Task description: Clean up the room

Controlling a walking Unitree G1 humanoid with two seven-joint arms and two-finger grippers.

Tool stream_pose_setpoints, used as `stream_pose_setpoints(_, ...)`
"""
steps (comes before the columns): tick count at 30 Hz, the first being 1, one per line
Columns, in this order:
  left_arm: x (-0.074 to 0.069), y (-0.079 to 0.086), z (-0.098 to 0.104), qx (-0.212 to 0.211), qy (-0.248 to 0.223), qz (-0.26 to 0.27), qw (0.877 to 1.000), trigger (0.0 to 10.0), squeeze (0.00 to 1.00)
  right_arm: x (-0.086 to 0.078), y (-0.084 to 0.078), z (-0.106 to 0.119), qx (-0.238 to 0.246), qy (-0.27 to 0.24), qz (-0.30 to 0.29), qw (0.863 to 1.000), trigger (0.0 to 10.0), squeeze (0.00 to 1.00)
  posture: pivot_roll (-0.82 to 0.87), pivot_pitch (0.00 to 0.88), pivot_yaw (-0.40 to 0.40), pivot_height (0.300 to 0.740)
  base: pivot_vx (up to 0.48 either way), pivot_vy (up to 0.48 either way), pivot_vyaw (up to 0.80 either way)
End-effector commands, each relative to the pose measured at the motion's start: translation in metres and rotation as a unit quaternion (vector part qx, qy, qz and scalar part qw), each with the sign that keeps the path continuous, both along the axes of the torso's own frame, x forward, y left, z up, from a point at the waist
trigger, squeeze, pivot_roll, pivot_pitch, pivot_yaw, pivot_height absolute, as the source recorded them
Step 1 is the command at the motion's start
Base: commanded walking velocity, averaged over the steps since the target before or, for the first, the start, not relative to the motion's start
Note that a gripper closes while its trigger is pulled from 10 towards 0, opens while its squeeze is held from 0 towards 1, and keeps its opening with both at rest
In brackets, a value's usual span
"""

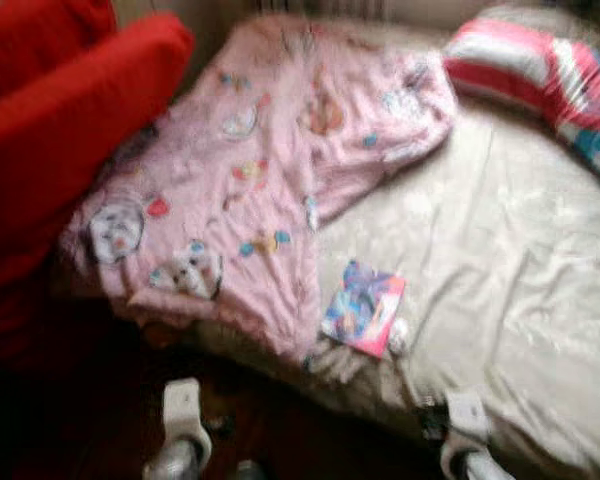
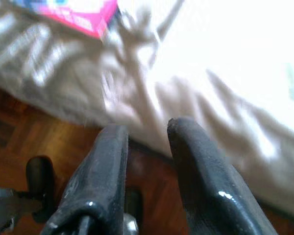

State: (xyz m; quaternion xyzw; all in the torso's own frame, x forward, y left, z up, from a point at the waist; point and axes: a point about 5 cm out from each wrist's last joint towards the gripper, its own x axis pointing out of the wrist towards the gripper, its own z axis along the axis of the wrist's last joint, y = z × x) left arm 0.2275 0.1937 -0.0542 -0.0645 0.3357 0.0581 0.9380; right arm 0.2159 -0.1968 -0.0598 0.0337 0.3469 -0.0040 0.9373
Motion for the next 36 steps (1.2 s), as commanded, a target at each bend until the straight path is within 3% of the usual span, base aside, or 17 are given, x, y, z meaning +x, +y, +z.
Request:
stream_pose_setpoints(1,-0.014,0.005,-0.009,0.004,0.028,0.004,1.0,10.0,0.0,-0.007,0.008,-0.005,0.014,0.011,0.0,1.0,10.0,0.0,-0.12,0.207,0.024,0.74,0.307,0.0,0.0)
stream_pose_setpoints(12,-0.011,0.004,-0.006,-0.001,0.017,-0.001,1.0,10.0,0.0,-0.004,0.012,-0.004,0.022,0.003,0.01,1.0,10.0,0.0,-0.13,0.217,0.027,0.74,0.216,0.0,0.0)
stream_pose_setpoints(14,0.001,0.005,0.002,-0.005,-0.013,-0.001,1.0,10.0,0.0,0.002,0.012,0.001,0.023,-0.015,0.011,1.0,10.0,0.0,-0.13,0.222,0.029,0.74,0.0,0.0,0.0)
stream_pose_setpoints(16,0.004,0.005,0.004,-0.006,-0.02,-0.002,1.0,10.0,0.0,0.004,0.013,0.002,0.024,-0.02,0.012,0.999,10.0,0.0,-0.13,0.222,0.029,0.74,0.0,0.0,0.0)
stream_pose_setpoints(17,0.013,0.003,0.012,-0.009,-0.048,-0.007,0.999,10.0,0.0,0.01,0.014,0.007,0.027,-0.039,0.014,0.999,10.0,0.0,-0.13,0.224,0.032,0.74,0.0,0.0,0.0)
stream_pose_setpoints(20,0.02,0.002,0.018,-0.011,-0.068,-0.01,0.998,10.0,0.0,0.014,0.014,0.01,0.027,-0.053,0.018,0.998,10.0,0.0,-0.13,0.224,0.032,0.74,0.0,0.0,0.0)
stream_pose_setpoints(22,0.034,-0.002,0.03,-0.016,-0.108,-0.015,0.994,10.0,0.0,0.023,0.017,0.018,0.027,-0.08,0.028,0.996,10.0,0.0,-0.14,0.227,0.034,0.74,0.0,0.0,0.0)
stream_pose_setpoints(28,0.056,-0.009,0.054,-0.022,-0.181,-0.025,0.983,10.0,0.0,0.039,0.02,0.031,0.028,-0.117,0.041,0.992,10.0,0.0,-0.14,0.232,0.037,0.74,0.0,0.0,0.0)
stream_pose_setpoints(36,0.059,-0.015,0.064,0.003,-0.22,-0.06,0.974,10.0,0.0,0.04,0.02,0.031,0.024,-0.114,0.042,0.992,10.0,0.0,-0.14,0.248,0.04,0.74,0.0,0.0,0.0)
